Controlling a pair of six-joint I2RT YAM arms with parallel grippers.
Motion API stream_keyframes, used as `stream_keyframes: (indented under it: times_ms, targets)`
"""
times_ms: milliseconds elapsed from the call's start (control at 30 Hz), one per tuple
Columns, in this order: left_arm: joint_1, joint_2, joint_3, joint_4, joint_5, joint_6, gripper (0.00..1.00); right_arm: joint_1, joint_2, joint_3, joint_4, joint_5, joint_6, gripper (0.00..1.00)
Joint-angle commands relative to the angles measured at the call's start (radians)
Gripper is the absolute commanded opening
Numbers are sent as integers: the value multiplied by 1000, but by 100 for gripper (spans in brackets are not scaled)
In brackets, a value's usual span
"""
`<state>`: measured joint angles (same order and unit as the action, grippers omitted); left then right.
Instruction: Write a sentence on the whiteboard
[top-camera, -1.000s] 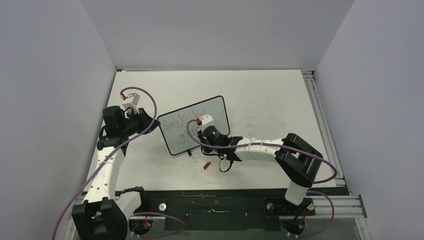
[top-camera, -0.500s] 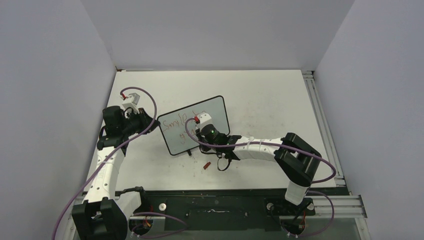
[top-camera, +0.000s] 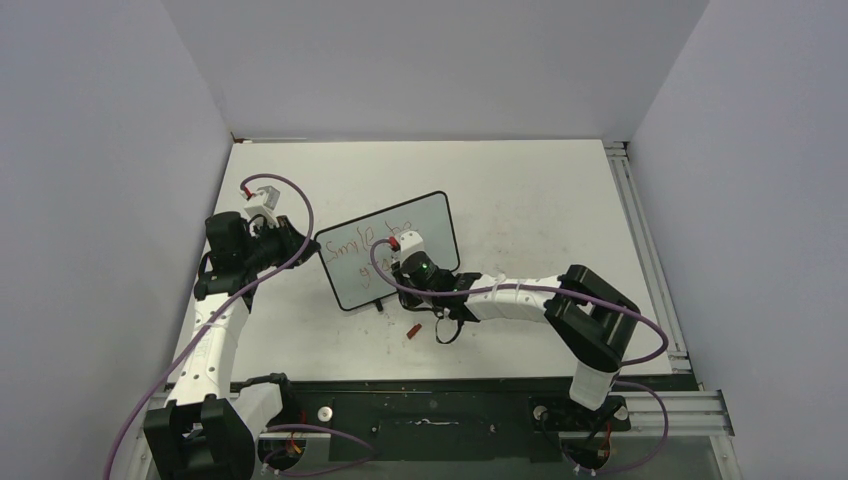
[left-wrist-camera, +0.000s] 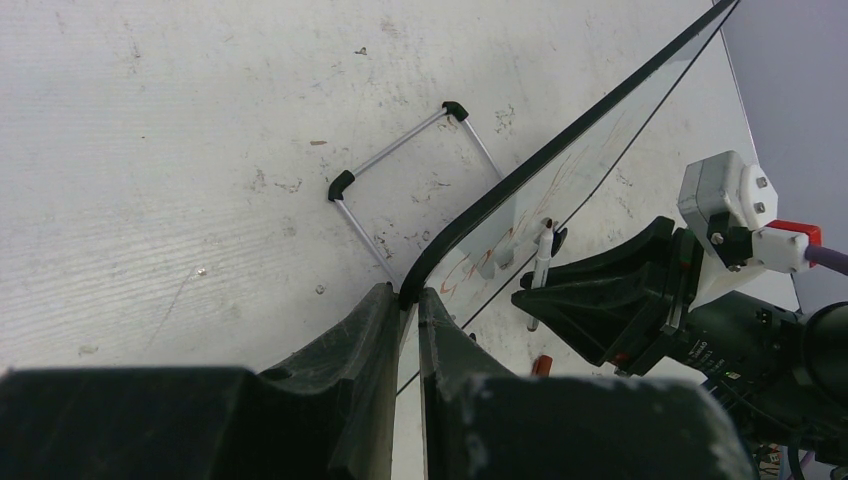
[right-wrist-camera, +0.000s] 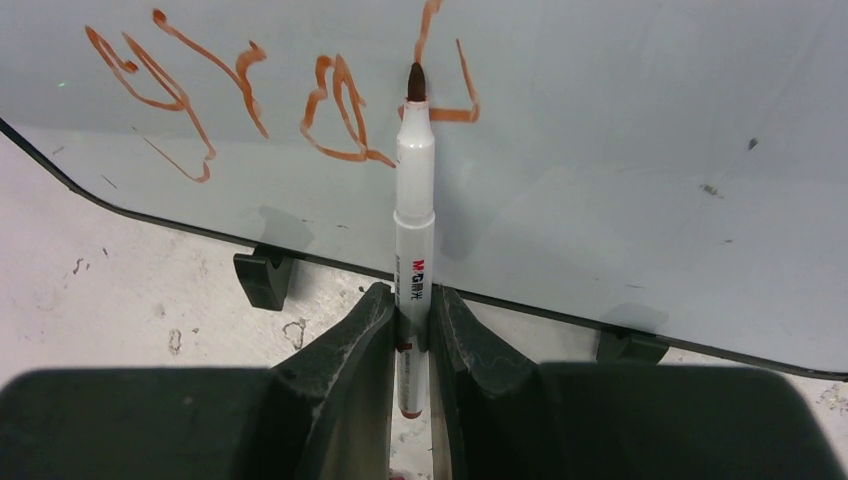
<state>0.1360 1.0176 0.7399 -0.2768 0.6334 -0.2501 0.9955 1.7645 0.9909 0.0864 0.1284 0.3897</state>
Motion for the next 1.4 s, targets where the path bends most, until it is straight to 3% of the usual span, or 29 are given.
stream_keyframes:
  times_ms: [0,1367]
  targets:
    - [-20,1,13,-17,22,5,9,0,4,-25,19,-17,31,5]
    - [-22,-6,11,-17,20,5,9,-9,-19,-76,-31,-5,80,5]
